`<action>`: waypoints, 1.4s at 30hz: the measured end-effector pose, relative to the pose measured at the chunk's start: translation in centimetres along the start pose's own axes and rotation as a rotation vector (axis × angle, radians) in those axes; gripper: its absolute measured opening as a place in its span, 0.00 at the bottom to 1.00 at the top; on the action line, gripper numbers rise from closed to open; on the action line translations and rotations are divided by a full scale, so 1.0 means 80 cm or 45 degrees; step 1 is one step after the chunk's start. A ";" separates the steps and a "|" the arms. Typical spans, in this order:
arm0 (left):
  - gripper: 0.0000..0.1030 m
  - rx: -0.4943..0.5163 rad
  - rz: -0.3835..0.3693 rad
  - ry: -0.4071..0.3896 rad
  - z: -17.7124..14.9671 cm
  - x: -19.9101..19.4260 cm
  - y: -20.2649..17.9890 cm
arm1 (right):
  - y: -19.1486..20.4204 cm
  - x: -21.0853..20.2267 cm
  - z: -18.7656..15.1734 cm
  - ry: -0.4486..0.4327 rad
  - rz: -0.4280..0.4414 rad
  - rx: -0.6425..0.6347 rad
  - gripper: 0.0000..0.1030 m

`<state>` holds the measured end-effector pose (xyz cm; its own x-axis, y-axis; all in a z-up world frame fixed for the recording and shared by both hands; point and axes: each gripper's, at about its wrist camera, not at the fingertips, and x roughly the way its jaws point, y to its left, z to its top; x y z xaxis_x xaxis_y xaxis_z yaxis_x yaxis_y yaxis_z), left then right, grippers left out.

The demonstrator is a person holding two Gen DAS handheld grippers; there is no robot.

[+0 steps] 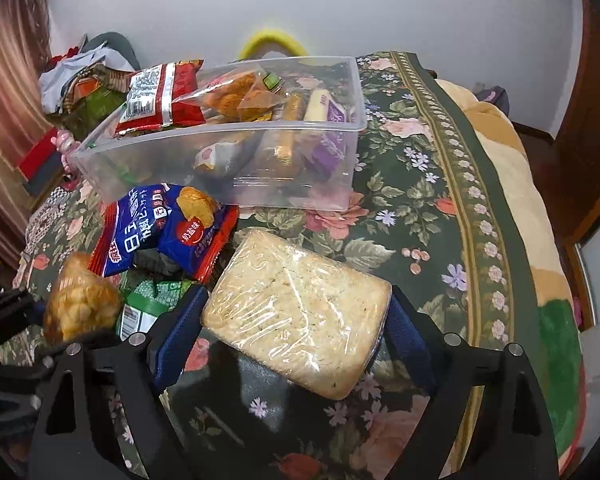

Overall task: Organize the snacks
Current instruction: 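Grasp the bread-roll pack with left tool while right tool grasps the cracker pack, then lower the bread-roll pack into the box with left tool while right tool drops the cracker pack in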

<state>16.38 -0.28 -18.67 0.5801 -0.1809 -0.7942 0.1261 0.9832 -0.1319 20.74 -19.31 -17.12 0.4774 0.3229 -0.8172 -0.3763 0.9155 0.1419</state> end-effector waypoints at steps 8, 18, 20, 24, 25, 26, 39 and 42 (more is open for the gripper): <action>0.43 -0.032 0.020 -0.108 0.036 -0.026 0.010 | -0.005 -0.021 0.004 -0.059 -0.014 -0.010 0.83; 0.43 -0.056 0.038 -0.249 0.093 -0.046 0.021 | 0.000 -0.055 0.047 -0.215 0.011 -0.024 0.83; 0.43 -0.055 0.049 -0.268 0.104 -0.044 0.021 | 0.001 -0.056 0.060 -0.241 0.017 -0.029 0.83; 0.43 -0.052 0.062 -0.298 0.130 -0.034 0.024 | 0.006 -0.052 0.078 -0.280 0.025 -0.039 0.83; 0.43 -0.050 0.066 -0.303 0.135 -0.032 0.024 | 0.007 -0.050 0.082 -0.287 0.027 -0.042 0.83; 0.43 -0.049 0.068 -0.306 0.141 -0.028 0.025 | 0.009 -0.046 0.088 -0.294 0.029 -0.046 0.83; 0.43 -0.077 0.115 -0.266 0.201 0.036 0.053 | 0.023 0.010 0.129 -0.257 0.032 -0.109 0.83; 0.43 -0.094 0.112 -0.242 0.207 0.049 0.062 | 0.021 0.020 0.133 -0.234 0.042 -0.104 0.83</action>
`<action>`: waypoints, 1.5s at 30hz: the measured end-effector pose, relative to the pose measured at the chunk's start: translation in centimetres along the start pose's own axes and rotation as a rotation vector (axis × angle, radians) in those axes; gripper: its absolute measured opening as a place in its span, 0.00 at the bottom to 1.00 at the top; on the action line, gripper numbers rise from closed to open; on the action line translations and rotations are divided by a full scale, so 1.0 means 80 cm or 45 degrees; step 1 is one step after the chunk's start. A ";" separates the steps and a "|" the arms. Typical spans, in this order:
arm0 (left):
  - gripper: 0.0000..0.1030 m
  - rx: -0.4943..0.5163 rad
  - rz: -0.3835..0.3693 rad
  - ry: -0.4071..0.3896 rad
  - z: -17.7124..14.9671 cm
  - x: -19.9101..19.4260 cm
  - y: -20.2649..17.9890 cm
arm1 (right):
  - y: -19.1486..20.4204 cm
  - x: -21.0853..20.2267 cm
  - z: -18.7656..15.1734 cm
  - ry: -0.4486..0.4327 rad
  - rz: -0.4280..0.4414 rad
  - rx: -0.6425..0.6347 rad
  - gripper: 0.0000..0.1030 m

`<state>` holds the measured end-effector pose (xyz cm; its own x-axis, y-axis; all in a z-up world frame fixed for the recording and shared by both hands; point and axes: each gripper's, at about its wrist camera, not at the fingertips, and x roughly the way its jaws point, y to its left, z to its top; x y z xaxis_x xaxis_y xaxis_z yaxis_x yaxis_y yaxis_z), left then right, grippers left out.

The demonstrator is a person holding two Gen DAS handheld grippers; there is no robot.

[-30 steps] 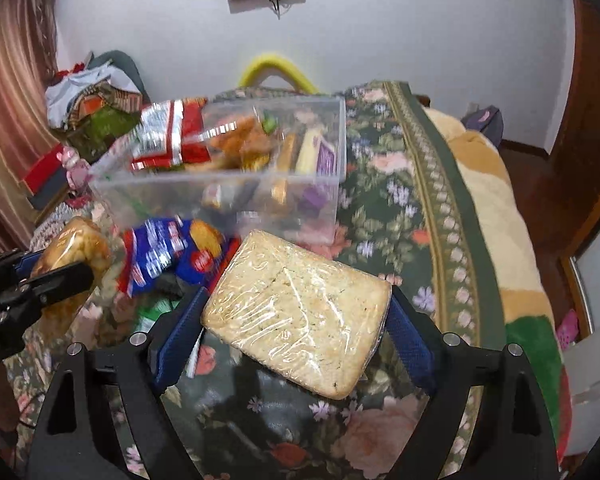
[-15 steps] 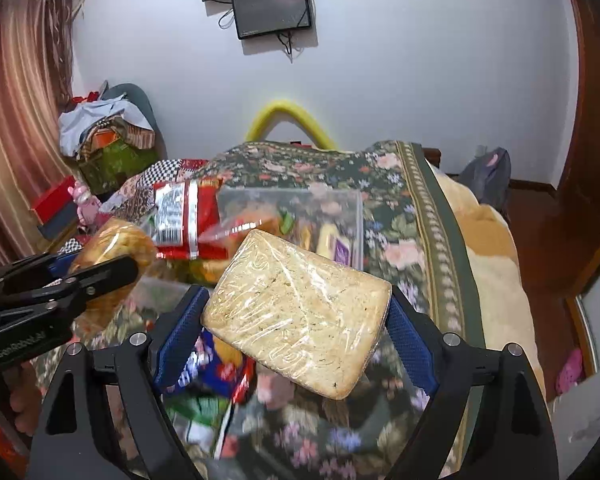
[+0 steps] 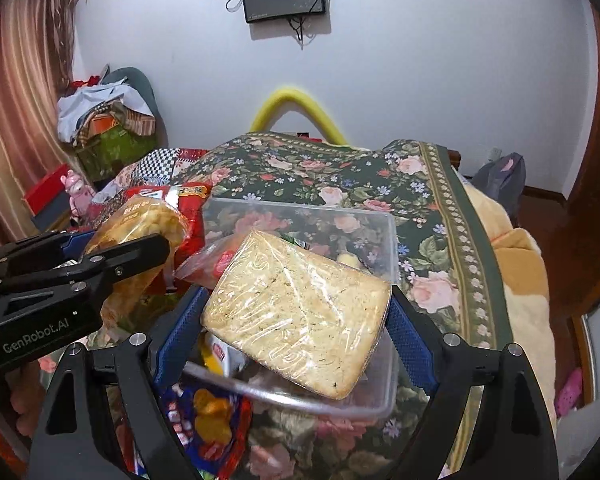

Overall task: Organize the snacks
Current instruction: 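Lower the bread-roll pack into the box with left tool while right tool drops the cracker pack in, then grasp the green-labelled pack with left tool while right tool grasps the blue biscuit bag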

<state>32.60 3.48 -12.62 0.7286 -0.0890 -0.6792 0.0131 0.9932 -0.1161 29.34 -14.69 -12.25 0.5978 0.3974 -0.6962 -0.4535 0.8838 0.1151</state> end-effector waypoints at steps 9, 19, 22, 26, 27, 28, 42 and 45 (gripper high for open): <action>0.49 -0.024 -0.050 0.058 -0.009 0.013 0.006 | -0.003 0.005 0.000 0.034 0.018 -0.003 0.84; 0.57 0.010 -0.046 0.034 -0.025 -0.033 0.001 | 0.005 -0.029 -0.008 0.025 0.063 -0.026 0.85; 0.57 0.005 -0.045 0.031 -0.031 -0.050 0.007 | 0.014 -0.039 -0.015 0.035 0.093 -0.050 0.86; 0.63 -0.008 -0.032 0.025 -0.044 -0.073 0.018 | 0.029 -0.044 -0.030 0.060 0.138 -0.077 0.93; 0.65 -0.011 -0.029 0.024 -0.047 -0.077 0.022 | 0.032 -0.044 -0.033 0.066 0.144 -0.079 0.95; 0.65 -0.012 -0.025 0.025 -0.052 -0.081 0.025 | 0.035 -0.042 -0.036 0.073 0.151 -0.080 0.98; 0.67 -0.065 0.024 0.162 -0.118 -0.077 0.080 | 0.081 0.045 -0.073 0.331 0.206 -0.135 1.00; 0.67 -0.072 0.020 0.182 -0.128 -0.073 0.082 | 0.083 0.060 -0.075 0.362 0.188 -0.137 0.89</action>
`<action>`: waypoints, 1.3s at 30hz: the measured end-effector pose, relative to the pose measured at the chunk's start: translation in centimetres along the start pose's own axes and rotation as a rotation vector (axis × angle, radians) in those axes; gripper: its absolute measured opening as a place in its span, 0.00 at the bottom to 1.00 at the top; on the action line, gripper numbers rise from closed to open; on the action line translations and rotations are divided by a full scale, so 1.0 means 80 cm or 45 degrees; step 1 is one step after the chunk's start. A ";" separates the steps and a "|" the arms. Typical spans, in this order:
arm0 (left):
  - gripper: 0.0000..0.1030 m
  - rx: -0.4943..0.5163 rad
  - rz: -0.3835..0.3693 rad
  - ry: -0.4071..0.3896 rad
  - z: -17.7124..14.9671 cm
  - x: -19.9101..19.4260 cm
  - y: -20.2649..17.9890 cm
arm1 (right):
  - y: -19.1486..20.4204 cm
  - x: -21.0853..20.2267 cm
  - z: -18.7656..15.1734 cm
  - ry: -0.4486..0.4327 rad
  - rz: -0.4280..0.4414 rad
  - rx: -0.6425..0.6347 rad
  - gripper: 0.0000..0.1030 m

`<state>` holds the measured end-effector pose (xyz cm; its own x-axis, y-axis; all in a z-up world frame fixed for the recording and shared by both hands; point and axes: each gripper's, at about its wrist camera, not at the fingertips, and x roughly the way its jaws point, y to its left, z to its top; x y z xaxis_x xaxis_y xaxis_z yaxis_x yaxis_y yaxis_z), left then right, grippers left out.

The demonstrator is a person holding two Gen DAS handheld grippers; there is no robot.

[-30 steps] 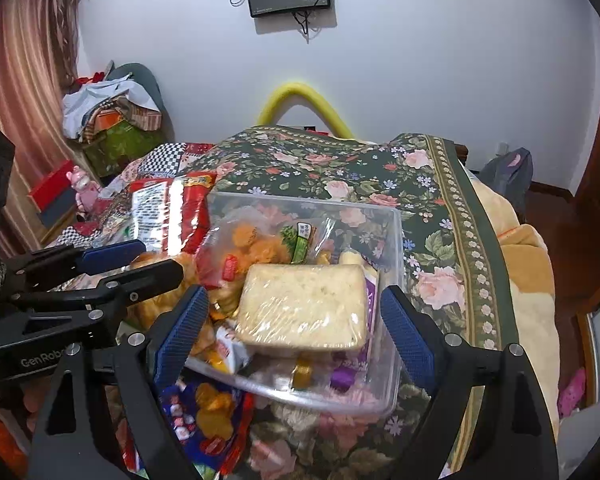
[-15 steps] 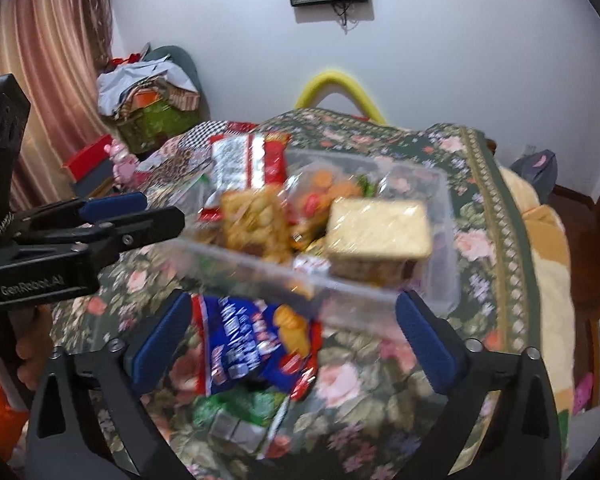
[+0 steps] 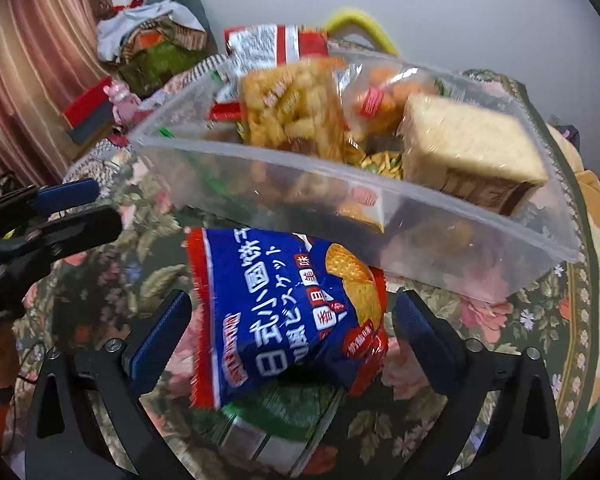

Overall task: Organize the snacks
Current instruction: 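Grasp the green-labelled pack with left tool while right tool grasps the blue biscuit bag, then drop the green pack into the box with left tool while right tool drops the blue bag in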

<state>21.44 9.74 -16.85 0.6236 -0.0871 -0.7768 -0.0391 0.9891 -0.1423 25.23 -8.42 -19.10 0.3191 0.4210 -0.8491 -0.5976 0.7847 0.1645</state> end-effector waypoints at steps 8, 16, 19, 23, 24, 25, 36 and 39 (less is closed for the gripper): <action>0.67 0.061 -0.025 0.049 -0.016 0.008 -0.031 | -0.016 -0.015 -0.007 -0.068 0.042 0.044 0.66; 0.69 0.112 -0.147 0.108 -0.031 0.004 -0.087 | -0.022 -0.071 -0.041 -0.157 -0.053 0.015 0.64; 0.69 0.138 -0.157 0.138 -0.038 0.010 -0.110 | -0.041 -0.091 -0.051 -0.183 -0.084 0.045 0.64; 0.69 0.138 -0.182 0.200 -0.044 0.028 -0.135 | -0.063 -0.114 -0.066 -0.211 -0.119 0.103 0.64; 0.69 0.144 -0.182 0.215 -0.046 0.034 -0.141 | -0.067 -0.119 -0.070 -0.217 -0.125 0.115 0.64; 0.69 0.151 -0.175 0.227 -0.049 0.038 -0.146 | -0.069 -0.122 -0.072 -0.222 -0.130 0.124 0.64; 0.49 0.150 -0.136 0.134 -0.048 0.035 -0.142 | -0.081 -0.137 -0.087 -0.250 -0.114 0.185 0.64; 0.49 0.125 -0.118 0.088 -0.038 0.022 -0.129 | -0.078 -0.135 -0.083 -0.261 -0.099 0.187 0.64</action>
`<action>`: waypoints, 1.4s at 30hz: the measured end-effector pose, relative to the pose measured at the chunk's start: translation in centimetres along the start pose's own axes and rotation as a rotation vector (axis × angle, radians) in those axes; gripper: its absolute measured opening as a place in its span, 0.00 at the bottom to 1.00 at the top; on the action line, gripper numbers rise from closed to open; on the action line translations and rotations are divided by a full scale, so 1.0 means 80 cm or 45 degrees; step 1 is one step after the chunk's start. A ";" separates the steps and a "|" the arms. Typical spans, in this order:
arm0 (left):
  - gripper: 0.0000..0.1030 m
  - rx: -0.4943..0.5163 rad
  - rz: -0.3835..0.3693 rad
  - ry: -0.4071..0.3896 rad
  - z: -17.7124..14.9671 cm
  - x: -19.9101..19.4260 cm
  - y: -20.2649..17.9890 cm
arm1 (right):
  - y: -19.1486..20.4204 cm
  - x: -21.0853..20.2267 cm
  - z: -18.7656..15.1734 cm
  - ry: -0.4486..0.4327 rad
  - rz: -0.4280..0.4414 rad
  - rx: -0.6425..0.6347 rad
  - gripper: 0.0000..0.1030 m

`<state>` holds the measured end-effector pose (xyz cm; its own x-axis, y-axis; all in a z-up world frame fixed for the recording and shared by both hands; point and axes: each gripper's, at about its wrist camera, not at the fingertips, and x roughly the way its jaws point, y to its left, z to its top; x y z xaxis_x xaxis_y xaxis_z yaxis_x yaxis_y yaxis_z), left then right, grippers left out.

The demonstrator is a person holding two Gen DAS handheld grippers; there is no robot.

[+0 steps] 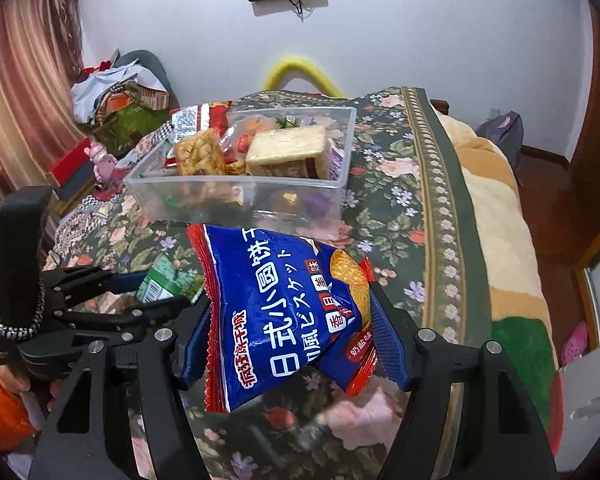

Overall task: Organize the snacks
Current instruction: 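Drop the green pack into the box with left tool while right tool drops the blue bag in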

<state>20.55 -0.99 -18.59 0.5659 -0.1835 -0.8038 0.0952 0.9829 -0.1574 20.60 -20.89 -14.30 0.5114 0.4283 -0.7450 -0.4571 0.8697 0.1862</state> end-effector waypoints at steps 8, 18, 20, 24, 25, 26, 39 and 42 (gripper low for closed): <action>0.49 -0.065 0.042 -0.149 0.037 -0.046 0.036 | 0.021 0.007 0.027 -0.061 0.030 -0.026 0.64; 0.49 -0.117 0.106 -0.277 0.100 -0.060 0.077 | 0.044 0.026 0.088 -0.166 0.024 -0.082 0.64; 0.49 -0.124 0.104 -0.277 0.110 -0.054 0.085 | 0.046 0.031 0.101 -0.184 0.024 -0.090 0.64; 0.50 -0.109 0.116 -0.278 0.125 -0.040 0.092 | 0.055 0.048 0.125 -0.197 0.036 -0.105 0.64; 0.50 -0.103 0.121 -0.281 0.126 -0.037 0.091 | 0.058 0.053 0.128 -0.194 0.041 -0.108 0.64; 0.50 -0.102 0.127 -0.282 0.128 -0.033 0.091 | 0.061 0.059 0.132 -0.188 0.050 -0.111 0.65; 0.59 -0.198 0.052 -0.198 0.130 0.001 0.119 | 0.066 0.110 0.133 -0.063 0.117 -0.033 0.74; 0.62 -0.196 0.039 -0.191 0.128 -0.003 0.117 | 0.061 0.103 0.131 -0.047 0.137 -0.009 0.80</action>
<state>29.70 8.36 -14.02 0.6832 -0.1381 -0.7170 -0.0438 0.9724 -0.2290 30.18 -10.55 -12.79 0.4857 0.5280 -0.6966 -0.5161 0.8164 0.2591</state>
